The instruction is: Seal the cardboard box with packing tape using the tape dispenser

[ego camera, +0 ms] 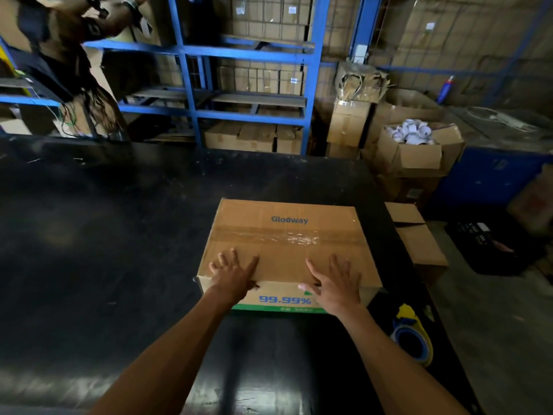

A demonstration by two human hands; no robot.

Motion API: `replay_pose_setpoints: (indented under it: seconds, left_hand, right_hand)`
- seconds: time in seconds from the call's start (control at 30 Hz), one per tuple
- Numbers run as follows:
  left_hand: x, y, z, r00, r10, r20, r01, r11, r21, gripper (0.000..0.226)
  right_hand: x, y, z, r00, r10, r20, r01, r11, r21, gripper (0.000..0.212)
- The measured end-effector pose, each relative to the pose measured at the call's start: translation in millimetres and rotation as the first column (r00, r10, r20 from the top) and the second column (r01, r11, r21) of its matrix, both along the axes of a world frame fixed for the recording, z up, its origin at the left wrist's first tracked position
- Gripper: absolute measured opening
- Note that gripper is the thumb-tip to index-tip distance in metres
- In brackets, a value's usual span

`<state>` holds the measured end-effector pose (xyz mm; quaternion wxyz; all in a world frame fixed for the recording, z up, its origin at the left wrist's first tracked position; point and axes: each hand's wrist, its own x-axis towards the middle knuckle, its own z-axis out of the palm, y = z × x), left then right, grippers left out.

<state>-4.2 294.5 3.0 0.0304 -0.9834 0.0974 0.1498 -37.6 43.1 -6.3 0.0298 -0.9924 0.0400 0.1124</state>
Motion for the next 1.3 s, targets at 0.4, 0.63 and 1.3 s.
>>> replay_pose_setpoints:
  seconds: [0.4, 0.63, 1.3]
  left_hand:
    - [16, -1, -6, 1.0, 0.006, -0.026, -0.007, 1.0, -0.022, 0.083]
    - [18, -1, -9, 0.999, 0.008, -0.031, -0.008, 1.0, -0.003, 0.081]
    - [-7, 13, -20, 0.992, -0.018, 0.122, 0.053, 0.955, -0.292, 0.096]
  right_hand:
    - [15, 5, 5, 0.996, -0.065, -0.063, 0.069, 0.996, 0.054, 0.078]
    - [15, 12, 12, 0.991, -0.091, -0.095, 0.1, 0.99, 0.1, 0.075]
    - [-15, -14, -7, 0.958, -0.083, 0.275, -0.057, 0.883, 0.465, 0.062]
